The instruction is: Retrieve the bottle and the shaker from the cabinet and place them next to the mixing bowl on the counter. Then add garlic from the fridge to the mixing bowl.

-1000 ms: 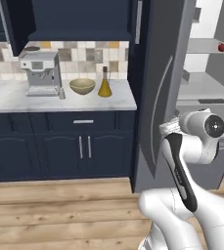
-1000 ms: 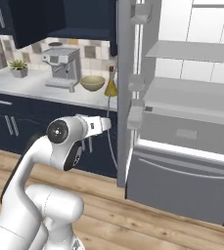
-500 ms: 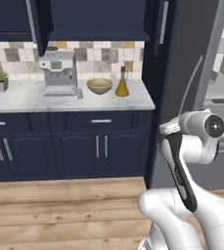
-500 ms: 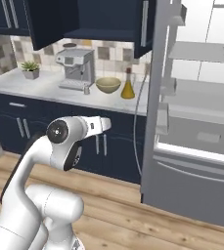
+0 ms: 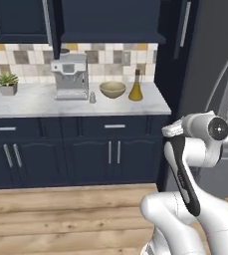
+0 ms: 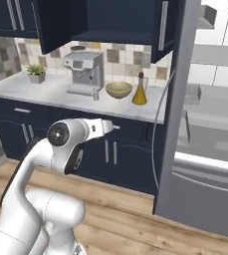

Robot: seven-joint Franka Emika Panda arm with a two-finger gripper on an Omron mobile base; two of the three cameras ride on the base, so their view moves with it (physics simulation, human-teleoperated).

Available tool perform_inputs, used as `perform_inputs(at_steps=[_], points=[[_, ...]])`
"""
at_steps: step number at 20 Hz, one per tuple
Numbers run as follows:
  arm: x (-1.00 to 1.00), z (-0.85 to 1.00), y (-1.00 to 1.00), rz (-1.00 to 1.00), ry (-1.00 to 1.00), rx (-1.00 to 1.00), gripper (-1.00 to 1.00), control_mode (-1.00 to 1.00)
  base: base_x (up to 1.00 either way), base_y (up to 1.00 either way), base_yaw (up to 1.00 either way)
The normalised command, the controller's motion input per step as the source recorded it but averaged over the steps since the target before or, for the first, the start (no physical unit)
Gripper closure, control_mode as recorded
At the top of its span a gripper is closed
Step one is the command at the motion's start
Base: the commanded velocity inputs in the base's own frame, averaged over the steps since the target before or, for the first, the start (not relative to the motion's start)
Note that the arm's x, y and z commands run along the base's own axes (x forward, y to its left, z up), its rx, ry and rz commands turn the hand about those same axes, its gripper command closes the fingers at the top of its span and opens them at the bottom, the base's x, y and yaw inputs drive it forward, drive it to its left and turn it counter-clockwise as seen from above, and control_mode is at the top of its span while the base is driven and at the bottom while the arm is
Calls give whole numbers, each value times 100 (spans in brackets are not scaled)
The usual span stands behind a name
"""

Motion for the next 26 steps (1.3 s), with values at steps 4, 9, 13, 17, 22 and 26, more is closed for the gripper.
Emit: perform_inputs(at_steps=[4,9,13,17,22,26], points=[[0,0,0,0,0,0,100,100,65,28,0],[0,0,0,0,0,0,100,100,64,26,0],[0,0,0,0,0,0,100,100,55,23,0],[0,0,0,0,0,0,100,100,51,20,0],[0,0,0,0,0,0,100,100,48,16,0],[0,0,0,0,0,0,100,100,49,18,0]])
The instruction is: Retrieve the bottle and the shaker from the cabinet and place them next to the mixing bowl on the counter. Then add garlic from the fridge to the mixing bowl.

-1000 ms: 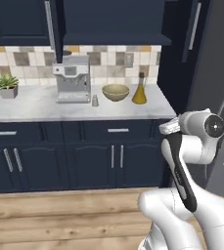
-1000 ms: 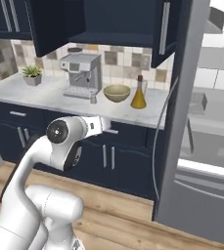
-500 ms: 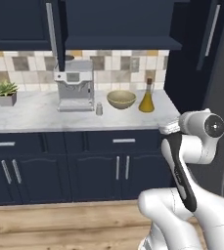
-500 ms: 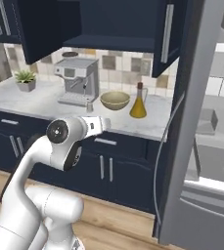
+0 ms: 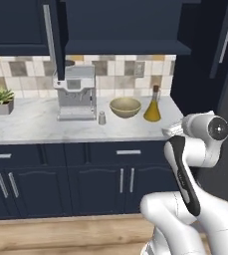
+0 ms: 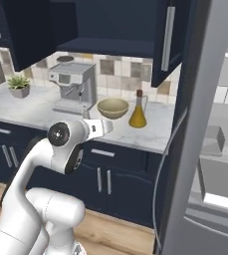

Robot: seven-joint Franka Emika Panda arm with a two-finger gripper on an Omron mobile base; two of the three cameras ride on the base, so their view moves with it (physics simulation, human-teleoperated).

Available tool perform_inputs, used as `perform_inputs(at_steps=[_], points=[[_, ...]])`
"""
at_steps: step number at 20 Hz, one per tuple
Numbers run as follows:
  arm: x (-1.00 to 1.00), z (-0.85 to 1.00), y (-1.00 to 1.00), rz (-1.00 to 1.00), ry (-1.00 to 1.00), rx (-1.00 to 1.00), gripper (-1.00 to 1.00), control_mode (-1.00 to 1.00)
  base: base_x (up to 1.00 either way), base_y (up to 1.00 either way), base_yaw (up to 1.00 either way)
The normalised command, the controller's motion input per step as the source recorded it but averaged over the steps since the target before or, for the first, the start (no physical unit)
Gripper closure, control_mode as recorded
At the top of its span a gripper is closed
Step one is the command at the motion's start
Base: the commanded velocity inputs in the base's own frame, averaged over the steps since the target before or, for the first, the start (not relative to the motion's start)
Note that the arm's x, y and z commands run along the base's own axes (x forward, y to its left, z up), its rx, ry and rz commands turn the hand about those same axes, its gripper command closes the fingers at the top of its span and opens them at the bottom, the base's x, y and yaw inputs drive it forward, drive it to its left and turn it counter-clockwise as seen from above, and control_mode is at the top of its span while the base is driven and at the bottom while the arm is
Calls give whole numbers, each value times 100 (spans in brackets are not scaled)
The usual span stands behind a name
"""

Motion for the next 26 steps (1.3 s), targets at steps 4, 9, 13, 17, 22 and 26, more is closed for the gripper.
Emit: perform_inputs(at_steps=[4,9,13,17,22,26], points=[[0,0,0,0,0,0,100,100,52,23,0],[0,0,0,0,0,0,100,100,54,26,0],[0,0,0,0,0,0,100,100,52,25,0],[0,0,0,0,0,0,100,100,51,17,0],[0,0,0,0,0,0,100,100,50,13,0],[0,0,0,0,0,0,100,100,46,14,0]])
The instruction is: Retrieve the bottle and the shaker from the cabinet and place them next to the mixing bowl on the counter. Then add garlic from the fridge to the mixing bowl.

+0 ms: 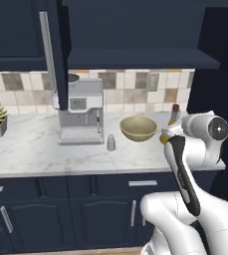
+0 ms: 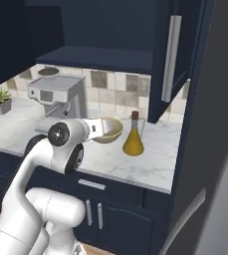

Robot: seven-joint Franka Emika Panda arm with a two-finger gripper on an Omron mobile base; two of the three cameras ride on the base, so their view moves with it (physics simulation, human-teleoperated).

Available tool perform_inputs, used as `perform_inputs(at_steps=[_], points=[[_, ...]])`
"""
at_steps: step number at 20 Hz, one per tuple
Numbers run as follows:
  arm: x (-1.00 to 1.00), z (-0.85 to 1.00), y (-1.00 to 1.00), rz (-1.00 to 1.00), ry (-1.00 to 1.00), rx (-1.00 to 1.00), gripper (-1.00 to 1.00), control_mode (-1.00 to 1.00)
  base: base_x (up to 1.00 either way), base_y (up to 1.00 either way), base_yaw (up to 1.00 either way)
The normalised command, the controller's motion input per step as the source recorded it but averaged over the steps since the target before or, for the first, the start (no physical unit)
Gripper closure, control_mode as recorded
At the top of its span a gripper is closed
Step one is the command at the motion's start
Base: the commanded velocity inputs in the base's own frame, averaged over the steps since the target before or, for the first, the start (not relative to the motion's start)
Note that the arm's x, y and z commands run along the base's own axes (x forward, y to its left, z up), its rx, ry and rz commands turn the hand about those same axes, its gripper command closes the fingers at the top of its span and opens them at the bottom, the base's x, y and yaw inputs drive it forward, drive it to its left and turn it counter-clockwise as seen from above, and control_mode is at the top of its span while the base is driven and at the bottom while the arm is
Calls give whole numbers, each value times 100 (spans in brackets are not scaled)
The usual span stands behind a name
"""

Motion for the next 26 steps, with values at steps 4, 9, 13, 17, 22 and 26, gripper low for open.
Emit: perform_inputs(at_steps=[4,9,13,17,22,26], points=[[0,0,0,0,0,0,100,100,42,13,0],[0,0,0,0,0,0,100,100,43,14,0],[0,0,0,0,0,0,100,100,45,18,0],[0,0,0,0,0,0,100,100,42,21,0],[33,-3,17,0,0,-5,100,-100,8,4,0],[46,-8,24,0,0,-7,100,-100,0,0,0]])
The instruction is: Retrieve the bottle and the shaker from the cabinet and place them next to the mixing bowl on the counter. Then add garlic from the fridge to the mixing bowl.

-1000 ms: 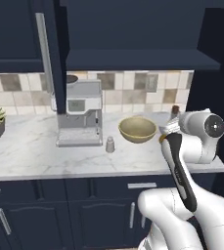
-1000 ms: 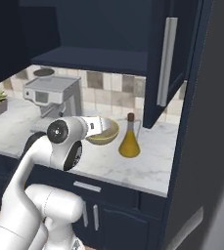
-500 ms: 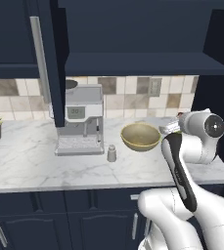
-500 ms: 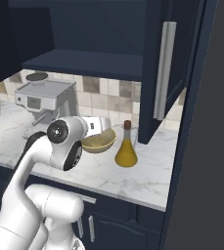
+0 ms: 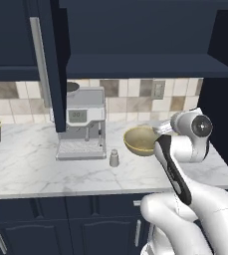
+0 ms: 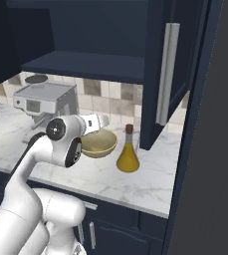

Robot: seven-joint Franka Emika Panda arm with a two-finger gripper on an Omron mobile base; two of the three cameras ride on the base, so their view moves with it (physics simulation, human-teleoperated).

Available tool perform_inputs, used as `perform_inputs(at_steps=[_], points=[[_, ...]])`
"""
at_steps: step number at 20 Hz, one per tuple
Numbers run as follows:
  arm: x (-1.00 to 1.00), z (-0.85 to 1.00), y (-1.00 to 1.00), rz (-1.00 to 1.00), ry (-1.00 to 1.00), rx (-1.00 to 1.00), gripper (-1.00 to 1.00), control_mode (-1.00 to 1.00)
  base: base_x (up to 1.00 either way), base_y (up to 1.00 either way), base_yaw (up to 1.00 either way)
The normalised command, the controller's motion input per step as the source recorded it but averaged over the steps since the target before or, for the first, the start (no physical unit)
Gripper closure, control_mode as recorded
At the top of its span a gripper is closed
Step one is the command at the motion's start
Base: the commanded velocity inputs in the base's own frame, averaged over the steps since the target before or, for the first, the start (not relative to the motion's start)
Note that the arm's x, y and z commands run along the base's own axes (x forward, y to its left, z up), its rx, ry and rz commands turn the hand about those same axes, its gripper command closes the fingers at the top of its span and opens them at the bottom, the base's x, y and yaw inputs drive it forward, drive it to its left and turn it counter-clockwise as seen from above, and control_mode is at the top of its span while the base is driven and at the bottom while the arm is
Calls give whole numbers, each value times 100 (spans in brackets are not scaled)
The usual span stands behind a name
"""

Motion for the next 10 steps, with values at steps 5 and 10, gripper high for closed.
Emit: perform_inputs(at_steps=[5,10], points=[[53,-15,6,0,1,-2,100,-100,0,0,0],[42,-32,0,0,8,1,100,-100,0,0,0]])
